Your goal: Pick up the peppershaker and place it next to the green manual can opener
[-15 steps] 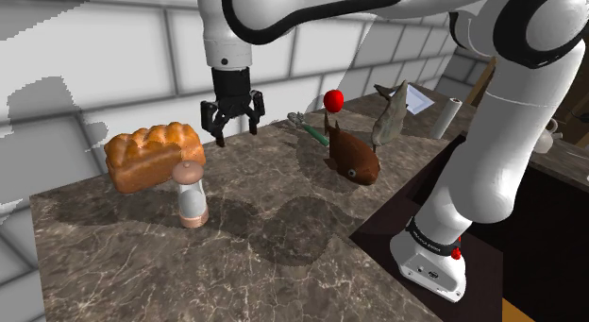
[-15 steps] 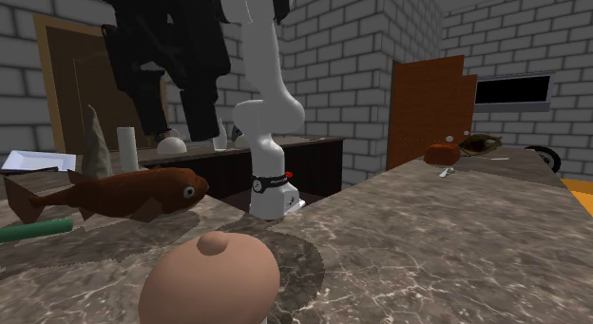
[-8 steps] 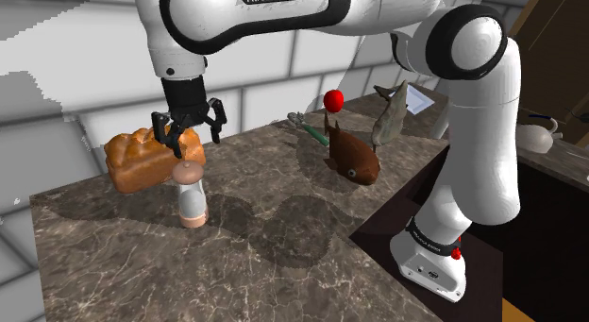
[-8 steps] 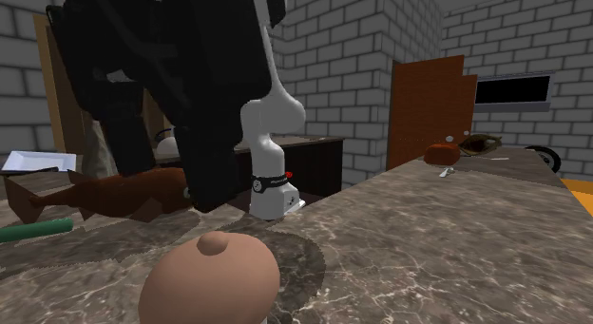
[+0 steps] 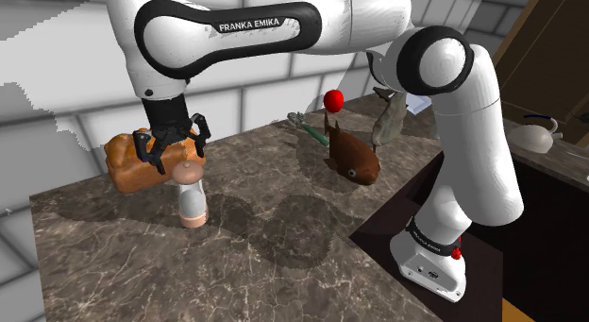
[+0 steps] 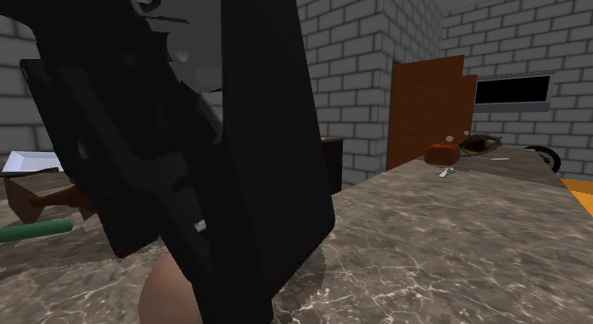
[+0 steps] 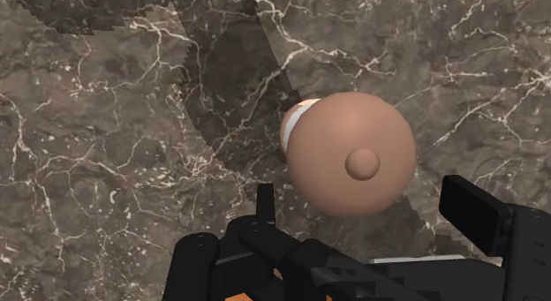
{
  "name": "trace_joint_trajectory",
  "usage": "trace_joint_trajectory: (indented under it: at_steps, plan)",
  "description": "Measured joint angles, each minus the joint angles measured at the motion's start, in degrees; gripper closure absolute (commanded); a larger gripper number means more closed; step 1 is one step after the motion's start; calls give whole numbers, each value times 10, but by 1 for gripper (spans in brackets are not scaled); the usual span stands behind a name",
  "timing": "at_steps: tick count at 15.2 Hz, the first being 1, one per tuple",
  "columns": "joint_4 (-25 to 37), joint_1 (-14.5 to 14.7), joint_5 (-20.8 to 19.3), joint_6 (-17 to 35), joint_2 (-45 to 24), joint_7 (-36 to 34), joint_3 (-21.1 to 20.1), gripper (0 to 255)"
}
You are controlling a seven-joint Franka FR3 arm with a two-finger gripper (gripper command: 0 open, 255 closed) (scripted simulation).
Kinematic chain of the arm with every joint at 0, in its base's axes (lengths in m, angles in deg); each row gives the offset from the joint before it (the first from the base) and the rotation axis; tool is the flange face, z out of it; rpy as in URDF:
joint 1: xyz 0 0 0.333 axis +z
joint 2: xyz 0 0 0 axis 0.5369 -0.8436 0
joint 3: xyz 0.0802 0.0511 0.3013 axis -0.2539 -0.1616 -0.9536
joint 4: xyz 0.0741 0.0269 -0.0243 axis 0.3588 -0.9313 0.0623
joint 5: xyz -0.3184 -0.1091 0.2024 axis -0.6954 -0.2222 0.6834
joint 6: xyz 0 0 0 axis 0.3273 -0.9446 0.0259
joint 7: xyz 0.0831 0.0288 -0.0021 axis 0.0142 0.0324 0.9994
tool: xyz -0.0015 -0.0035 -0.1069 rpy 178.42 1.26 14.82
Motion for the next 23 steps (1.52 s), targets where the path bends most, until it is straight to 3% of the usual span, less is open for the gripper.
trace_joint_trajectory:
  at_steps: [9, 10, 23]
  plan:
    - [-26, -3, 1, 22, 4, -1, 0, 0]
    - [-26, -3, 1, 22, 4, -1, 0, 255]
    - [-13, -2, 1, 7, 7, -1, -1, 255]
